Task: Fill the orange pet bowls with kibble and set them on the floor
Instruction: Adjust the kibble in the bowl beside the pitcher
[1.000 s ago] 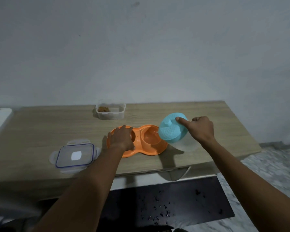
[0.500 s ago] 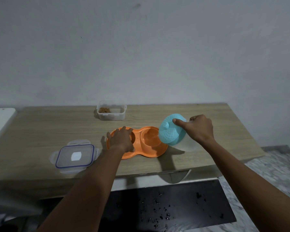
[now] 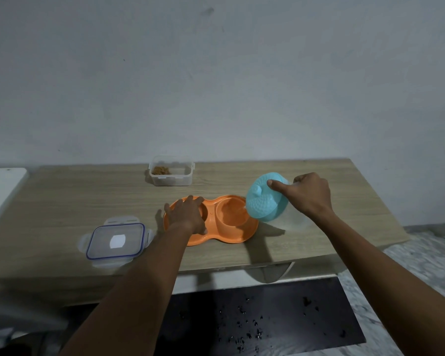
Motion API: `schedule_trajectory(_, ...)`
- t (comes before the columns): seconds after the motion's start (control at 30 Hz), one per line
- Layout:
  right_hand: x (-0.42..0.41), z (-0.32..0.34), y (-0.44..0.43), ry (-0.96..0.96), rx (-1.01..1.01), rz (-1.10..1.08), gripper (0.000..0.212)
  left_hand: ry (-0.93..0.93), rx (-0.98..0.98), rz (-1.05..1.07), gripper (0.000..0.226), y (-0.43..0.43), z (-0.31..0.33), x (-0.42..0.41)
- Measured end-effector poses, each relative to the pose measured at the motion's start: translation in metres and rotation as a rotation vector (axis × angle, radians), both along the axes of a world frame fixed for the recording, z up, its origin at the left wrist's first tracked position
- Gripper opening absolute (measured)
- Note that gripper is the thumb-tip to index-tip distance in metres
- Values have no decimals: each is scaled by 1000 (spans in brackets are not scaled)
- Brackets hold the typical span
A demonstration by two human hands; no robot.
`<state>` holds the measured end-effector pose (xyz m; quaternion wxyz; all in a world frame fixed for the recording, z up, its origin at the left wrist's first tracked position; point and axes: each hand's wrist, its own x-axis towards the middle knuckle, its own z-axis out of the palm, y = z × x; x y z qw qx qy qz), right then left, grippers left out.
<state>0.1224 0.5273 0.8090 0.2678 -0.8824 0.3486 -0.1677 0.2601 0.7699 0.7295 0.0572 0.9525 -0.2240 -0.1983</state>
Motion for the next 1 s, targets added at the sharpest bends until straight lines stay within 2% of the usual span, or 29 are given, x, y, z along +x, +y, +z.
schedule_trajectory(0.53,6,8,-5,-20,-8,32,75,-8,11,12,106,-1,-1,0)
schedule_trajectory(0.7,6,10,-5,-27,-7,32,66,-5,8,12,106,-1,1,-1)
schedule_trajectory(1.0,8,12,-7,-39,-18,35,72,-14,14,17,104,-2,2,-1)
